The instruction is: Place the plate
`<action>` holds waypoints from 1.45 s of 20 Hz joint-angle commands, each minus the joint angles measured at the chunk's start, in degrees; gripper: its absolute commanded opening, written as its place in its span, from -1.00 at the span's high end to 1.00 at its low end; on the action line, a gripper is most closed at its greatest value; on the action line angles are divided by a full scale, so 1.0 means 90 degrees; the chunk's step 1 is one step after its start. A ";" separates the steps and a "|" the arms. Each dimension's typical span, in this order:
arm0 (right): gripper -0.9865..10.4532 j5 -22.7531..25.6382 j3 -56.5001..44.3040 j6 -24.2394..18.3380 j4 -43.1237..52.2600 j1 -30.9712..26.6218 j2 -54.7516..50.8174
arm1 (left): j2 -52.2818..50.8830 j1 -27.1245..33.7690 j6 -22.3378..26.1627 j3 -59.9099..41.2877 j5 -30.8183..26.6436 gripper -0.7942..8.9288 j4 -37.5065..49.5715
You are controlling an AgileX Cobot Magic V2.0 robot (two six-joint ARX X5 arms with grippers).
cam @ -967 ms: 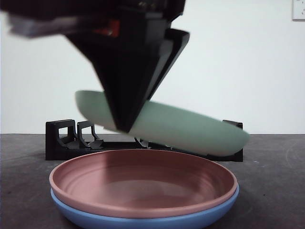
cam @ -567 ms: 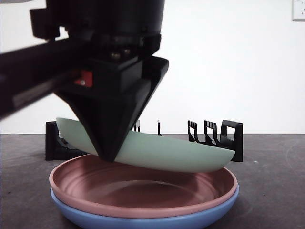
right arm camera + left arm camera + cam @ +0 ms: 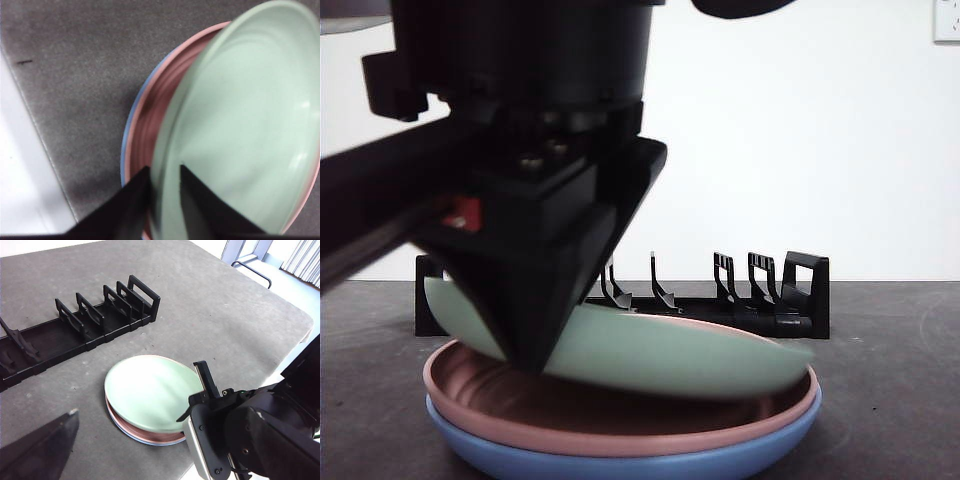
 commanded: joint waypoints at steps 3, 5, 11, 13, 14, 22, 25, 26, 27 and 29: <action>0.52 0.0053 0.0126 0.0267 -0.0199 0.0104 0.0102 | 0.0024 -0.0039 0.0087 0.0051 0.0012 -0.25 0.0073; 0.29 0.0061 0.0260 0.0418 -0.0328 0.0092 0.0041 | 0.0024 -0.0039 0.0090 0.0051 0.0012 -0.25 0.0075; 0.06 -0.0274 0.0721 0.0481 -0.0682 -0.0075 -0.0658 | 0.0024 -0.0039 0.0090 0.0051 0.0012 -0.25 0.0073; 0.06 -0.0697 0.0729 0.0612 -0.0811 -0.0457 -0.1069 | 0.0024 -0.0039 0.0090 0.0051 0.0010 -0.25 0.0075; 0.06 -0.0979 0.0729 0.0636 -0.0874 -0.0746 -0.1285 | 0.0024 -0.0039 0.0090 0.0051 0.0010 -0.25 0.0075; 0.06 -0.2276 0.0704 0.0168 -0.1549 -0.3667 -0.3043 | 0.0024 -0.0039 0.0083 0.0051 0.0010 -0.25 0.0078; 0.06 -0.2817 0.0474 -0.0129 -0.1712 -0.4605 -0.3910 | 0.0032 -0.0039 0.0083 0.0051 0.0010 -0.25 0.0078; 0.06 -0.3058 0.0316 -0.0141 -0.1707 -0.4845 -0.4257 | 0.0036 -0.0039 0.0080 0.0051 0.0010 -0.25 0.0078; 0.06 -0.3240 0.0131 -0.0141 -0.1715 -0.5054 -0.4639 | 0.0036 -0.0039 0.0063 0.0051 0.0010 -0.25 0.0075; 0.06 -0.3492 -0.0291 -0.0136 -0.1717 -0.5323 -0.5493 | 0.0036 -0.0039 -0.0036 0.0051 0.0010 -0.25 0.0078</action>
